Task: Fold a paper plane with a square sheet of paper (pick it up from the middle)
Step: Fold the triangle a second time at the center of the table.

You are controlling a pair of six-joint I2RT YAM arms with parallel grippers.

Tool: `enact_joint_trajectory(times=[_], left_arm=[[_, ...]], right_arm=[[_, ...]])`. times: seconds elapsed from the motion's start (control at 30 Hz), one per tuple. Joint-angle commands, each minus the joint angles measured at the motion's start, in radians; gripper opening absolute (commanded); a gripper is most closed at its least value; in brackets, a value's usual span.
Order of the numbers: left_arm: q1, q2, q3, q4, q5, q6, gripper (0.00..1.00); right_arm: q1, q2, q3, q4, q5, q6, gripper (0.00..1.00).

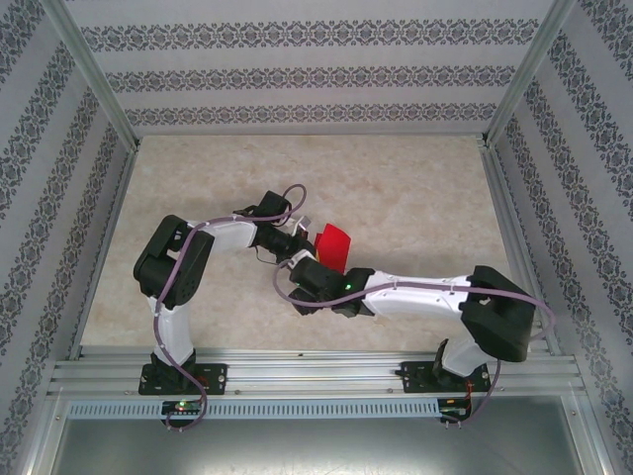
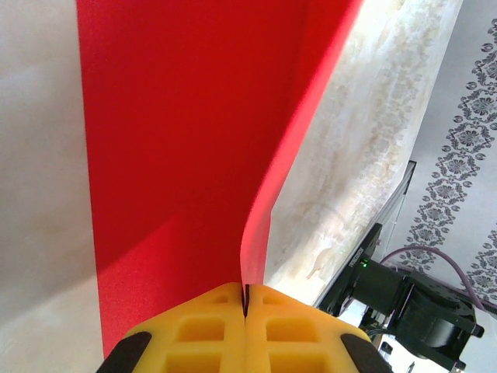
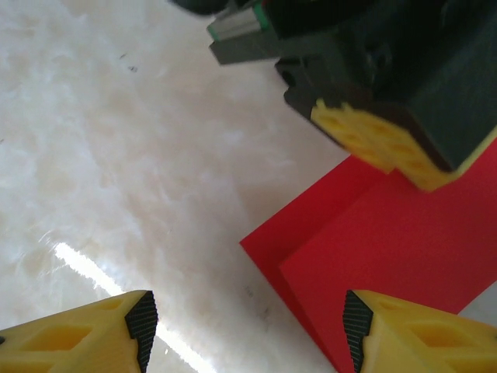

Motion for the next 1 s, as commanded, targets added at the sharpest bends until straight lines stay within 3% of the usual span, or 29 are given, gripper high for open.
enact_joint_trajectory(times=[0.0,0.33,0.77,0.97], left_arm=[[-0.010,-0.025,-0.010,-0.010,-0.002,0.006,0.02],[-0.011,-0.022,-0.014,-0.011,-0.008,-0.001,0.02],[-0.012,-0.028,-0.001,-0.033,-0.013,0.005,0.03],[-0.012,-0.053,-0.002,-0.030,-0.024,-0.009,0.08]], right_arm=[[0.018,0.059,0.047,-0.064,0.103,-0.026,0.67],[0.025,0.109,0.044,-0.061,0.185,0.004,0.57],[0.018,0.076,0.018,-0.043,0.206,0.033,0.16],[0.000,0.028,-0.017,-0.010,0.169,0.041,0.02]])
